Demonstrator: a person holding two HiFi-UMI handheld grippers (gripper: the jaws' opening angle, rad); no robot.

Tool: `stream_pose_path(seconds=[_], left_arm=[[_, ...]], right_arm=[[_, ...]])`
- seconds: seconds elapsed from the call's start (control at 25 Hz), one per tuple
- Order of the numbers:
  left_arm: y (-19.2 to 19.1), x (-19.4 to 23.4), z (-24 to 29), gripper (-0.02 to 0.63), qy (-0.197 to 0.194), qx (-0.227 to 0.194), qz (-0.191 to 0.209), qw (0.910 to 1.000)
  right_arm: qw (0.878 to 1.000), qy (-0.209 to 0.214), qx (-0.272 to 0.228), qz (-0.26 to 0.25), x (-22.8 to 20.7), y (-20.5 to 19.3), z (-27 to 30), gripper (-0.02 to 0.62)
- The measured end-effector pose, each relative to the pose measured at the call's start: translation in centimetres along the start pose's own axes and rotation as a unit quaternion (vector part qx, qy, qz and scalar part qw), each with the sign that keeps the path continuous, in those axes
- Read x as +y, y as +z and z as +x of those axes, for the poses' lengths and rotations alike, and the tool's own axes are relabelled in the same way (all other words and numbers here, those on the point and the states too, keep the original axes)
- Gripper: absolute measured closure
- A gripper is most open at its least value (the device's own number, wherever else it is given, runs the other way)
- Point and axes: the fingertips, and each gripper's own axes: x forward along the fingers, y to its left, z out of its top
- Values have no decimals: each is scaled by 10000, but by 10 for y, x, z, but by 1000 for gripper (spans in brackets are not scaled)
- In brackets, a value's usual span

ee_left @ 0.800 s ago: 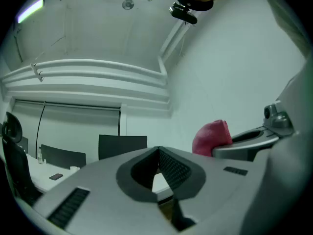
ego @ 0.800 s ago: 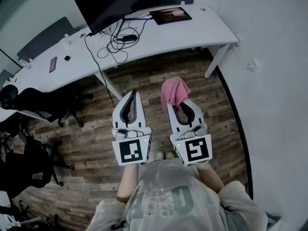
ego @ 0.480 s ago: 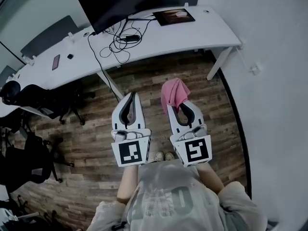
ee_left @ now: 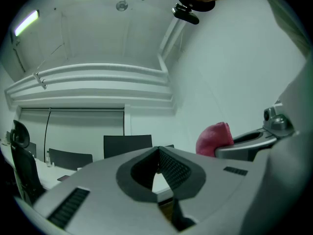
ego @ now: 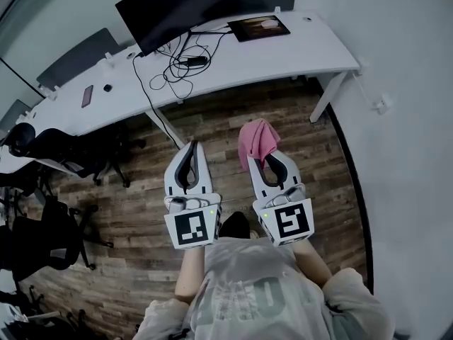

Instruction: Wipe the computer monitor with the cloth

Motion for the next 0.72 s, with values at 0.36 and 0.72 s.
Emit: stream_pose_path(seconds=[0.36, 0.72], left_arm=[[-28, 18, 69, 592, -42, -85, -38, 9999], [-38, 85, 224, 592, 17, -398, -134, 9991]], right_arm=[[9999, 32, 93, -89, -36, -28, 53, 545], [9993, 154, -54, -342, -91, -26, 214, 545]])
